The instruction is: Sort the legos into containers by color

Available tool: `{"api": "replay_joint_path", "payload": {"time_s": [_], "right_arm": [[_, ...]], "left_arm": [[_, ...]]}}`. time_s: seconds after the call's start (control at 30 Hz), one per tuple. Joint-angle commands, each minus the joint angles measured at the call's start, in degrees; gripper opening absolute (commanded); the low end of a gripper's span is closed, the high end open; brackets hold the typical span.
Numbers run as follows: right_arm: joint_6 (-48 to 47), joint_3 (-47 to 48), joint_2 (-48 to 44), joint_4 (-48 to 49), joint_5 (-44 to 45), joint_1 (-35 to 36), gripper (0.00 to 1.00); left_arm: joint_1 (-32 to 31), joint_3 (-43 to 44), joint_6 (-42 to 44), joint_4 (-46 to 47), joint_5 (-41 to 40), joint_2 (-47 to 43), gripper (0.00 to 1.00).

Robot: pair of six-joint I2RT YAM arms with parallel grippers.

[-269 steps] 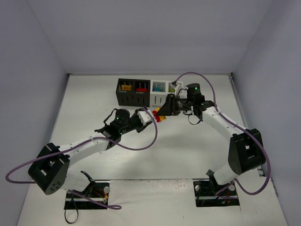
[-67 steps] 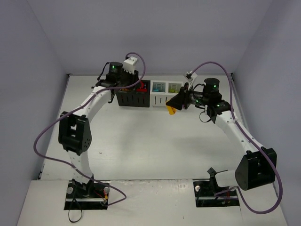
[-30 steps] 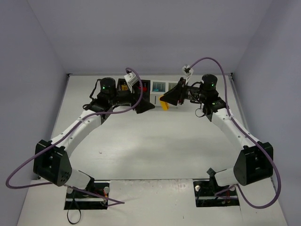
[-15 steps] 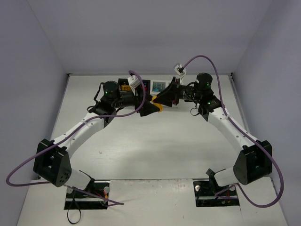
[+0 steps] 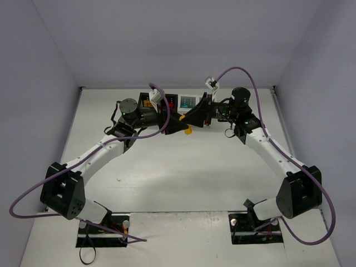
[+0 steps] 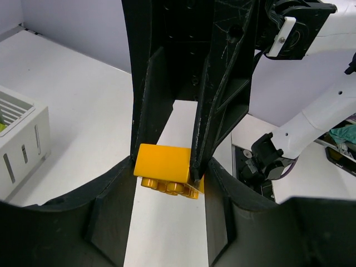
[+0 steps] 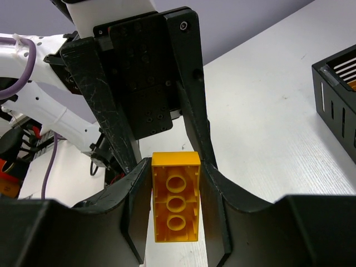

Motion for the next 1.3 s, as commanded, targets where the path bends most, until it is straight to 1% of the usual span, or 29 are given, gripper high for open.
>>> {"api": "replay_joint_path", "payload": {"time_s": [0.0, 0.1, 0.23, 0.27, 0.33, 0.37, 0.4, 0.43, 0.47, 0.53, 0.67, 0.83, 0.87, 0.9, 0.97, 1.0, 1.03, 1.07, 1.1, 1.13, 1.17, 1.2, 1.23, 1.27], "right_arm": [[-0.7, 0.4, -2.8, 6.3, -1.1, 0.5, 0.0], [-0.7, 0.6, -2.7, 6.5, -1.1, 0.5, 0.0], [-0.6, 0.7, -2.7, 6.9, -1.2, 0.5, 0.0], [-0.7, 0.7, -2.6, 6.8, -1.2, 0.5, 0.08], [-1.3, 0.8, -2.7, 6.1, -0.4, 0.5, 0.29], [-1.8, 1.0, -2.9, 5.6, 0.1, 0.4, 0.46], [-2.1, 1.3, -3.0, 5.2, 0.6, 0.3, 0.52], [-2.7, 1.4, -3.1, 4.3, 1.4, 0.2, 0.56], [-3.2, 1.8, -3.1, 3.6, 1.9, 0.1, 0.62], [-4.8, 3.0, -3.0, 1.0, 3.8, -0.4, 0.68], [-5.6, 4.4, -2.9, -0.9, 6.0, -2.2, 0.74], [-5.9, 4.7, -2.7, -1.9, 7.0, -4.6, 0.76], [-7.3, 4.6, -2.8, -2.9, 7.5, -4.9, 0.76], [-8.4, 4.5, -2.9, -6.1, 9.9, -5.0, 0.76], [-10.2, 3.0, -4.2, -8.5, 13.5, -5.9, 0.77], [-10.5, 2.1, -4.8, -9.9, 17.5, -6.2, 0.77], [-10.3, 0.1, -5.9, -10.5, 19.5, -7.2, 0.77], [-10.1, -1.0, -6.5, -10.9, 21.2, -7.6, 0.77], [-9.8, -2.0, -7.0, -11.7, 22.9, -8.0, 0.77], [-9.8, -2.8, -7.6, -12.3, 27.3, -8.2, 0.77], [-9.9, -4.5, -8.5, -13.0, 29.4, -8.2, 0.77], [-10.1, -5.3, -8.9, -14.1, 31.2, -8.2, 0.78], [-10.2, -6.0, -9.3, -14.6, 34.7, -8.2, 0.78], [-10.2, -6.6, -10.0, -15.3, 36.3, -8.2, 0.78]], "left_arm": [[-0.3, 0.4, -2.7, 6.0, 1.3, -0.9, 0.18], [-0.3, -0.6, -3.3, 6.6, 1.3, -1.2, 0.18], [-0.3, -1.3, -3.7, 7.2, 1.6, -1.4, 0.05], [-0.2, -1.6, -3.6, 7.3, 1.6, -1.4, 0.01], [-0.3, -2.0, -3.4, 7.4, 1.8, -1.8, 0.0], [-0.3, -2.5, -3.1, 7.2, 1.8, -2.0, 0.0], [-0.2, -2.8, -2.7, 7.0, 1.5, -2.2, 0.0], [-0.2, -3.1, -2.2, 6.5, 1.3, -2.6, 0.0], [-0.2, -3.4, -0.4, 4.2, 1.1, -2.9, 0.0], [-0.2, -3.6, 2.5, 0.2, 0.3, -3.6, 0.0], [0.1, -3.9, 6.0, -4.2, -1.0, -4.6, 0.0], [0.4, -3.8, 7.1, -6.0, -2.7, -4.9, 0.0], [0.3, -3.8, 8.2, -6.8, -3.8, -4.8, 0.0], [0.4, -3.8, 8.8, -7.6, -4.5, -4.5, 0.0], [0.4, -3.1, 11.9, -13.0, -6.0, -4.5, 0.0], [0.2, -2.6, 13.2, -15.3, -6.6, -4.5, 0.0], [-0.4, -2.0, 15.8, -20.7, -7.5, -4.7, 0.14], [-0.9, -1.8, 17.2, -23.5, -9.6, -5.1, 0.26], [-1.3, -1.8, 18.5, -25.9, -10.5, -5.8, 0.32], [-1.8, -1.8, 19.4, -30.7, -11.8, -6.0, 0.36], [-2.7, -1.5, 20.9, -33.5, -13.2, -6.5, 0.44], [-3.3, -1.5, 21.3, -36.5, -17.3, -7.3, 0.48], [-3.9, -1.3, 22.3, -41.5, -19.4, -7.7, 0.52], [-5.2, -1.2, 22.6, -43.8, -21.3, -8.1, 0.59]]}}
